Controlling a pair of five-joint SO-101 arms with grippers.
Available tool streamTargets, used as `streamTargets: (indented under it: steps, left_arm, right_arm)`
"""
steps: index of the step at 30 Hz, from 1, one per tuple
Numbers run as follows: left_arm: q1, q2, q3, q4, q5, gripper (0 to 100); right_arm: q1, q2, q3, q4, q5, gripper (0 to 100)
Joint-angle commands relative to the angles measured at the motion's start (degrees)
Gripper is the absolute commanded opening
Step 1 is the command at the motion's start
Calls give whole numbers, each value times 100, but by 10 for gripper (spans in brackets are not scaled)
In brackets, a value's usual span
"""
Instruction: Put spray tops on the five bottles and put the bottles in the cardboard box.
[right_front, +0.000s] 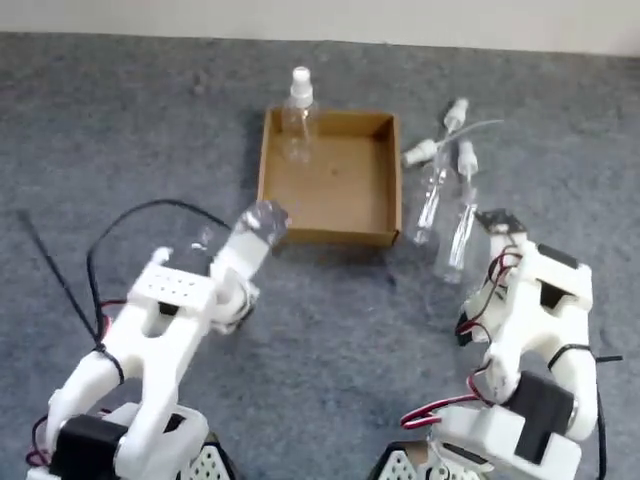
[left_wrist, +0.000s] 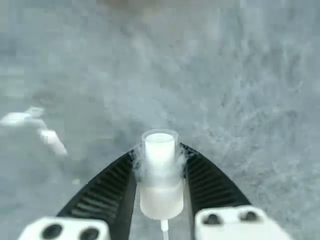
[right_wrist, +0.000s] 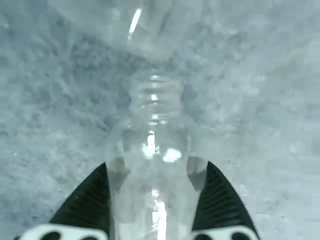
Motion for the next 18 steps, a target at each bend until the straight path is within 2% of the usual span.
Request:
streamTargets:
  steps: [1, 5, 11, 14, 18]
  left_arm:
    - [-330, -699, -1613, 1011, 44, 3]
    - [-532, -1587, -2695, 1521, 378, 3]
    - [-532, -3081, -3371, 1635, 967, 3]
    - [-655, -3776, -3415, 1600, 1459, 3]
    - [-971, -4532, -3354, 1055, 2110, 3]
  right_arm:
    - [-356, -954, -813, 514, -369, 4]
    - [-1323, -2273, -1209, 673, -932, 4]
    - [-3767, -3662, -1024, 637, -1908, 4]
    - [-4822, -3837, -945, 66, -2259, 4]
    - [-5912, -3820, -286, -963, -2444, 4]
